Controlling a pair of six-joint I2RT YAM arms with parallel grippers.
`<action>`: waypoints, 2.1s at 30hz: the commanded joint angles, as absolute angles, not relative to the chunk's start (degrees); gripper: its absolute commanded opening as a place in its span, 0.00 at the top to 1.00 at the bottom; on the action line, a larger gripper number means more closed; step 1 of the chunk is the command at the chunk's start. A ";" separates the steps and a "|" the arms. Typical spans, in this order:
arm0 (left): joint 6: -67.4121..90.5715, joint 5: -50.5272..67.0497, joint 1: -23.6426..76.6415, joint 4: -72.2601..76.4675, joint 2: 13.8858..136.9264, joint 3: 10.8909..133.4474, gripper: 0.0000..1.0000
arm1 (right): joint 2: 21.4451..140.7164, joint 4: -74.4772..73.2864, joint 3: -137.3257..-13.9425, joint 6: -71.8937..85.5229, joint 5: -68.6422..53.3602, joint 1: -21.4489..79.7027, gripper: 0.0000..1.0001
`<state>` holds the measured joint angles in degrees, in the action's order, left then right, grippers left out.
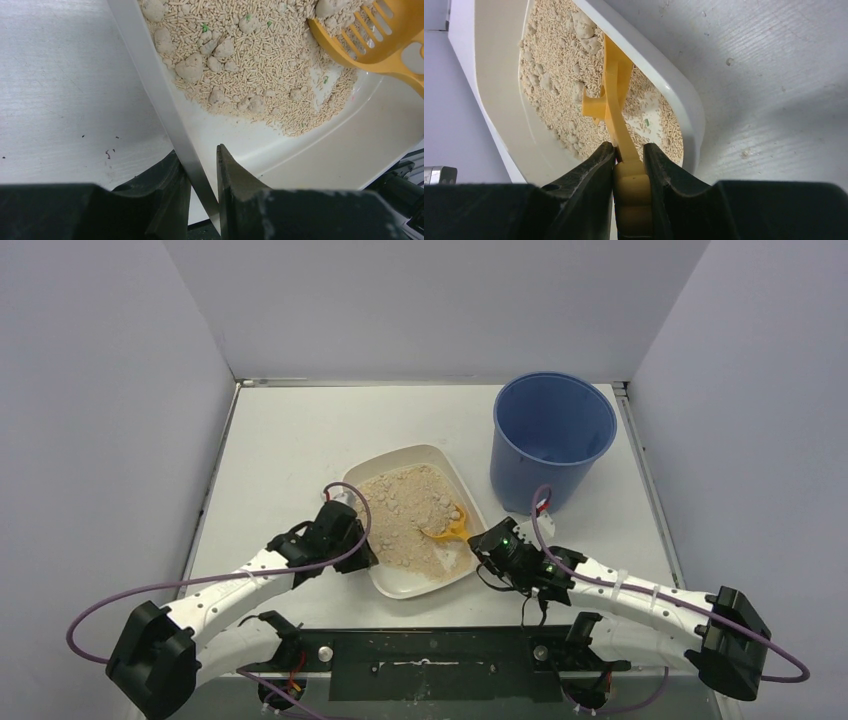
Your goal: Clean the litter box
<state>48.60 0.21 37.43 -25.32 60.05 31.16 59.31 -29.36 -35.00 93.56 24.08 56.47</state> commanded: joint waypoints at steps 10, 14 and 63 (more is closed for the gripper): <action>48.35 1.35 39.35 -33.62 56.28 31.57 1.00 | 62.63 2.04 -14.88 83.28 25.44 56.95 1.00; 49.31 0.44 39.85 -35.75 55.81 32.13 1.00 | 63.98 11.48 -11.71 81.87 24.41 56.96 1.00; 41.36 -18.25 36.09 -52.48 56.44 57.67 0.41 | 58.21 54.09 5.99 72.16 16.53 57.40 1.00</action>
